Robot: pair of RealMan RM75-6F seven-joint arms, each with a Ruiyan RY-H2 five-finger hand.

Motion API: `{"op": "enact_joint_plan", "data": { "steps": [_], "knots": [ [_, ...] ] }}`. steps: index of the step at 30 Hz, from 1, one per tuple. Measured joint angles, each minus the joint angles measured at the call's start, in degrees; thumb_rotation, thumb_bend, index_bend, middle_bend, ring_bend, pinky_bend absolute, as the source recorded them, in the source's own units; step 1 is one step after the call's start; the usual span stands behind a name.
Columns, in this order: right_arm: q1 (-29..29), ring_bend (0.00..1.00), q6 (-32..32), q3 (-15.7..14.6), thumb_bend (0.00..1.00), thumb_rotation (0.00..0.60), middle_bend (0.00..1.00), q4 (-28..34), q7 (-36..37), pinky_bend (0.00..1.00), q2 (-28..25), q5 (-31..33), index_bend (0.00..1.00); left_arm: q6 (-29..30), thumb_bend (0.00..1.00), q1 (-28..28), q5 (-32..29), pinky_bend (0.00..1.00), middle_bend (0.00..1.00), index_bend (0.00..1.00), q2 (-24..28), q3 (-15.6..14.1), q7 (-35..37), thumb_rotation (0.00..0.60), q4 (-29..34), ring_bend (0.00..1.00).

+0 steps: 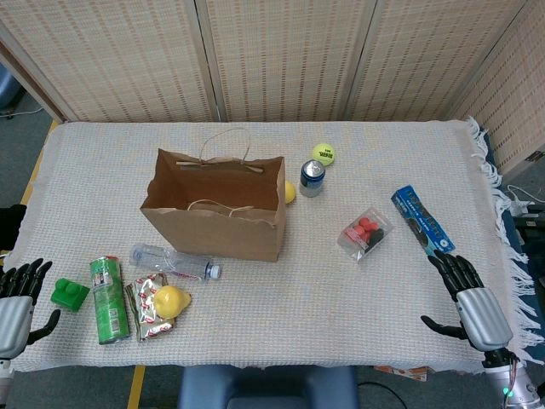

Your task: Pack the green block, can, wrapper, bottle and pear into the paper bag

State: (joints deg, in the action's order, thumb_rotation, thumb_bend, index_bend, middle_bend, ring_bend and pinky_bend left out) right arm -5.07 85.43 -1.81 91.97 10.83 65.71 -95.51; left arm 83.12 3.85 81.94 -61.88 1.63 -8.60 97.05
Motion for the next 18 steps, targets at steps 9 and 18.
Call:
{"op": "enact_joint_plan", "data": {
  "steps": [9,18],
  "knots": [
    [0.0,0.00,0.0,-0.3,0.04,0.600,0.00,0.3,0.0,0.02,-0.2,-0.3,0.00,-1.0,0.35,0.2,0.6,0.04,0.00,0.01,0.6,-0.7,0.1,0.600,0.1,0.00],
    [0.0,0.00,-0.3,-0.5,0.04,0.600,0.00,0.6,0.0,0.02,-0.3,-0.2,0.00,-6.9,0.35,1.6,-2.4,0.05,0.00,0.01,2.7,-1.5,0.1,0.600,1.8,0.00]
  ]
}}
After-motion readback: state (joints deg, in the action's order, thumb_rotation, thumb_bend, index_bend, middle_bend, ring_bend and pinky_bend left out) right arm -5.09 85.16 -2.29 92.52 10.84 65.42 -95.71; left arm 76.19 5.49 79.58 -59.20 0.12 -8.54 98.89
